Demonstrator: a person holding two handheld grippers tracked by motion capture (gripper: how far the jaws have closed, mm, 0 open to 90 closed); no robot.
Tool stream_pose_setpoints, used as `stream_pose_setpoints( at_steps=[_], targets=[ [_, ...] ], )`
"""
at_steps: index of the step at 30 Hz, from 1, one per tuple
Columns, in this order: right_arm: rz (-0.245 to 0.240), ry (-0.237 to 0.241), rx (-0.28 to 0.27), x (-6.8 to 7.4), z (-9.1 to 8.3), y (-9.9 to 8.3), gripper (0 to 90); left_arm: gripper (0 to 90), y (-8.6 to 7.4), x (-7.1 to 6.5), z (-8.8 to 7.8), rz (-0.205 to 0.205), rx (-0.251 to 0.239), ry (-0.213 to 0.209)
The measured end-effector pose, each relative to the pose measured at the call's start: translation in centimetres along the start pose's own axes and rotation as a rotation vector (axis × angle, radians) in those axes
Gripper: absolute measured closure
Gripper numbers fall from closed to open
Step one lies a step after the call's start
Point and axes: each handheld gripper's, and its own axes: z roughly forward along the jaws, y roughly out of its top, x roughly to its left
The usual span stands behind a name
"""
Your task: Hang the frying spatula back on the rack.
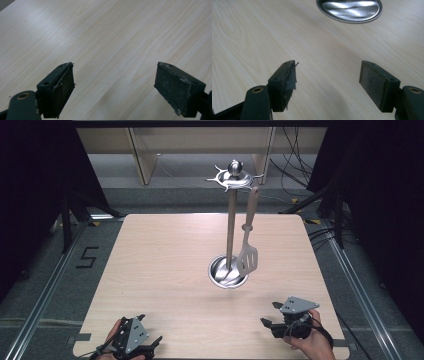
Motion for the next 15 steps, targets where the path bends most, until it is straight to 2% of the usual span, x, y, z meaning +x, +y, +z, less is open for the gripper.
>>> stream_pose_setpoints(
  at_steps=[1,2,10,12,14,15],
  targets=[
    [0.014,0.005,0.005,0.11,-0.07,-0.11,30.4,15.0,0.0,0.02,-0.02,0.004,0.003,-0.001],
    [0.001,0.002,0.003,0.06,-0.09,-0.18,30.5,15.0,0.0,0.01,-0.01,0.001,0.001,-0.002],
    [0.016,-0.016,0.0,0.32,-0.5,-0.7,30.4,15.0,0.0,0.01,-0.01,0.002,0.002,-0.002],
    [0.021,-0.007,0.0,0.31,-0.55,-0.79,30.5,15.1,0.0,0.03,-0.03,0.006,0.006,-0.002],
    [0.004,-0.014,-0.012,0.21,-0.55,-0.87,30.4,15.0,0.02,0.07,-0.09,0.012,0.011,-0.005],
    [0.018,-0.017,-0.013,0.24,-0.61,-0.93,30.4,15.1,0.01,0.06,-0.08,0.01,0.01,-0.005]
  ],
)
